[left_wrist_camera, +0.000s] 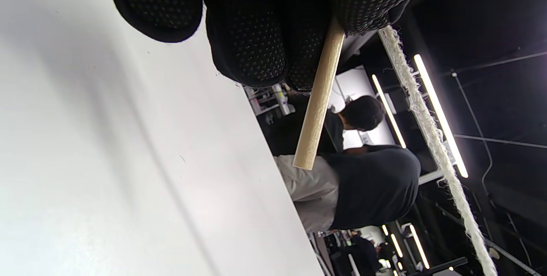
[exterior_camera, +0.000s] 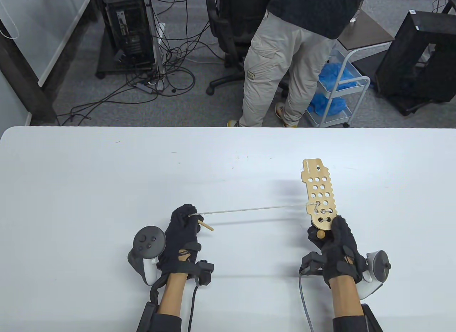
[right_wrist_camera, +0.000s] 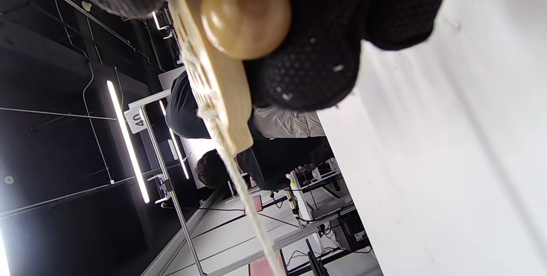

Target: Remove rope from all holes on crocodile lacing toy

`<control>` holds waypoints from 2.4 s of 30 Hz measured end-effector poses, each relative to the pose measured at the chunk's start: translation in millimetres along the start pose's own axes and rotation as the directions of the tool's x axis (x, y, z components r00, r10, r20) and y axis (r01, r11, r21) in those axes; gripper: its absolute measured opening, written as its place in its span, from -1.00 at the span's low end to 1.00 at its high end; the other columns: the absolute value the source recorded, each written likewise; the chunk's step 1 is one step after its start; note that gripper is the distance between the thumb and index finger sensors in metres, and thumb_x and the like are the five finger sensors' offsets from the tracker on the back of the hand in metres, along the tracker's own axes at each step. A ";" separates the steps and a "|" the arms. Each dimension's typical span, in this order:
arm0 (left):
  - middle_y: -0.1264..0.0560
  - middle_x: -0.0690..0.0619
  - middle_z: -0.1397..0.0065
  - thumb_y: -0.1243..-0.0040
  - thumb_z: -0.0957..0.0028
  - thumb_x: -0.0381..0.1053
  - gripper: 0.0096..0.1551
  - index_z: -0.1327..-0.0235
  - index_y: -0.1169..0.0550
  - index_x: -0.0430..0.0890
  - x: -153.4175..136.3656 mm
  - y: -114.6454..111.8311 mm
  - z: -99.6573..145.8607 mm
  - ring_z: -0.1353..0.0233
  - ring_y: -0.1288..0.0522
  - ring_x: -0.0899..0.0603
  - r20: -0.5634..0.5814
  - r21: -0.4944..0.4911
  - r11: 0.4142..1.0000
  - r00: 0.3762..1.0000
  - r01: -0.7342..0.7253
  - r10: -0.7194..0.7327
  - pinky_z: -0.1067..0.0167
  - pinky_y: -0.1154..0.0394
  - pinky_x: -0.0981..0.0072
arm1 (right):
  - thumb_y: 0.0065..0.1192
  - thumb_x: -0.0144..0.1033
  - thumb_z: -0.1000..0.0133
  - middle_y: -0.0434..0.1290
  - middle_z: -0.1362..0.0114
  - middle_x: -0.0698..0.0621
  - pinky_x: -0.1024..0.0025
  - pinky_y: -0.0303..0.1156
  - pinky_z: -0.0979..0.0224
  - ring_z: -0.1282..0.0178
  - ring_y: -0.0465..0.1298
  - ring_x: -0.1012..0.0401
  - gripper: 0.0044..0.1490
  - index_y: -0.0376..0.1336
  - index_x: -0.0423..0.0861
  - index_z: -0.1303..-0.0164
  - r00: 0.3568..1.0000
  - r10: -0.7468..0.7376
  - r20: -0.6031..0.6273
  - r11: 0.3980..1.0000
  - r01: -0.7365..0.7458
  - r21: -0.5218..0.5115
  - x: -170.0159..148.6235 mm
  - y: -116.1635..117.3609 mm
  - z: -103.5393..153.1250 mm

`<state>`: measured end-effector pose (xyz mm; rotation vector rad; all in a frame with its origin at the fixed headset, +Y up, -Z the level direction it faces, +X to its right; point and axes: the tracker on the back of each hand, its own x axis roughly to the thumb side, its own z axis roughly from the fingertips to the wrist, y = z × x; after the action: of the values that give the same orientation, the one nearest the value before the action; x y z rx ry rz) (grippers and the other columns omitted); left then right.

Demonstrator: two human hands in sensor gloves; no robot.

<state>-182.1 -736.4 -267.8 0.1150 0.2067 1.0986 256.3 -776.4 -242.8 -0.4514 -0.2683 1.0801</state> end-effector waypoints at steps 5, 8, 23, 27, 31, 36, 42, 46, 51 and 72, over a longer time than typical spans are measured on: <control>-0.66 0.19 -0.22 -0.17 -0.12 0.13 -0.54 -0.30 -0.42 0.34 1.0 0.2 0.5 -0.13 -0.65 0.01 0.002 0.003 1.000 1.000 0.006 -0.006 -0.16 -0.57 0.03 | 0.20 -0.06 -0.07 0.61 -0.06 -0.24 -0.13 0.47 -0.14 0.13 0.66 -0.01 -0.37 0.36 -0.25 -0.17 1.000 -0.010 0.000 1.000 0.010 -0.002 0.6 -0.3 0.5; -0.67 0.19 -0.21 -0.17 -0.12 0.13 -0.54 -0.30 -0.42 0.33 1.2 1.0 0.8 -0.13 -0.65 0.01 0.003 0.015 1.000 1.000 0.008 -0.008 -0.16 -0.58 0.03 | 0.20 -0.06 -0.07 0.61 -0.06 -0.24 -0.13 0.47 -0.15 0.13 0.66 -0.01 -0.37 0.36 -0.25 -0.17 1.000 -0.016 0.000 1.000 0.016 -0.004 1.3 -0.3 0.6; -0.67 0.20 -0.21 -0.16 -0.13 0.14 -0.55 -0.30 -0.41 0.33 -2.2 4.1 1.1 -0.12 -0.65 0.02 -0.031 0.031 0.999 0.999 -0.029 0.030 -0.16 -0.58 0.05 | 0.18 -0.05 -0.08 0.60 -0.08 -0.23 -0.13 0.46 -0.17 0.11 0.65 -0.01 -0.37 0.34 -0.23 -0.19 0.998 -0.065 -0.014 0.998 0.064 -0.023 2.4 -2.2 3.0; -0.67 0.20 -0.20 -0.16 -0.13 0.14 -0.55 -0.30 -0.41 0.33 -3.1 5.0 1.2 -0.12 -0.65 0.02 -0.037 0.042 0.998 0.998 -0.051 0.053 -0.15 -0.58 0.05 | 0.18 -0.05 -0.08 0.60 -0.08 -0.23 -0.12 0.46 -0.17 0.11 0.65 0.00 -0.37 0.34 -0.23 -0.19 0.998 -0.068 -0.014 0.997 0.067 -0.025 3.4 -1.3 4.1; -0.67 0.20 -0.20 -0.15 -0.13 0.15 -0.55 -0.31 -0.41 0.32 -3.8 5.9 1.3 -0.12 -0.65 0.03 -0.042 0.048 0.997 0.997 -0.060 0.062 -0.15 -0.59 0.06 | 0.18 -0.05 -0.09 0.60 -0.09 -0.22 -0.12 0.46 -0.17 0.10 0.65 0.00 -0.37 0.34 -0.23 -0.19 0.997 -0.070 -0.013 0.997 0.070 -0.028 4.4 -0.6 5.4; -0.66 0.21 -0.21 -0.14 -0.14 0.15 -0.55 -0.31 -0.40 0.33 -4.5 6.9 1.5 -0.12 -0.65 0.03 -0.048 0.053 0.996 0.997 -0.066 0.068 -0.16 -0.59 0.06 | 0.17 -0.05 -0.09 0.60 -0.09 -0.22 -0.12 0.46 -0.18 0.10 0.65 0.00 -0.37 0.34 -0.23 -0.20 0.997 -0.078 -0.014 0.996 0.078 -0.034 5.4 -0.4 6.7; -0.66 0.21 -0.21 -0.14 -0.14 0.16 -0.55 -0.32 -0.39 0.32 -9.4 8.5 1.0 -0.12 -0.65 0.04 -0.080 0.058 0.992 0.990 -0.111 0.115 -0.16 -0.59 0.07 | 0.17 -0.04 -0.09 0.59 -0.10 -0.22 -0.11 0.46 -0.19 0.09 0.65 0.00 -0.37 0.33 -0.22 -0.21 0.994 -0.104 -0.025 0.994 0.103 -0.044 4.9 -1.3 7.7; -0.66 0.21 -0.20 -0.13 -0.14 0.16 -0.55 -0.32 -0.39 0.32 -10.6 9.3 1.3 -0.11 -0.65 0.04 -0.088 0.071 0.989 0.986 -0.132 0.138 -0.16 -0.59 0.07 | 0.16 -0.04 -0.09 0.59 -0.10 -0.21 -0.11 0.46 -0.19 0.09 0.65 0.01 -0.37 0.33 -0.22 -0.21 0.994 -0.104 -0.024 0.994 0.102 -0.044 5.9 -0.1 8.8; -0.66 0.21 -0.20 -0.13 -0.15 0.16 -0.55 -0.32 -0.39 0.32 -12.6 10.7 1.5 -0.11 -0.65 0.05 -0.102 0.078 0.985 0.981 -0.156 0.164 -0.16 -0.59 0.08 | 0.16 -0.04 -0.09 0.59 -0.11 -0.21 -0.11 0.46 -0.19 0.08 0.65 0.01 -0.37 0.32 -0.21 -0.21 0.992 -0.120 -0.030 0.992 0.118 -0.054 6.1 -1.2 9.5; -0.64 0.22 -0.20 -0.09 -0.17 0.17 -0.55 -0.34 -0.36 0.30 -17.9 12.5 2.4 -0.12 -0.64 0.06 -0.139 0.092 0.966 0.958 -0.240 0.251 -0.17 -0.59 0.10 | 0.13 -0.02 -0.11 0.57 -0.13 -0.19 -0.09 0.46 -0.21 0.06 0.64 0.03 -0.37 0.30 -0.20 -0.23 0.983 -0.180 -0.043 0.979 0.175 -0.101 7.7 -5.0 12.9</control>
<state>-200.3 -746.7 -261.0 0.1271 0.3761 1.3499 258.3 -768.6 -229.2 -0.5313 -0.3097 0.8822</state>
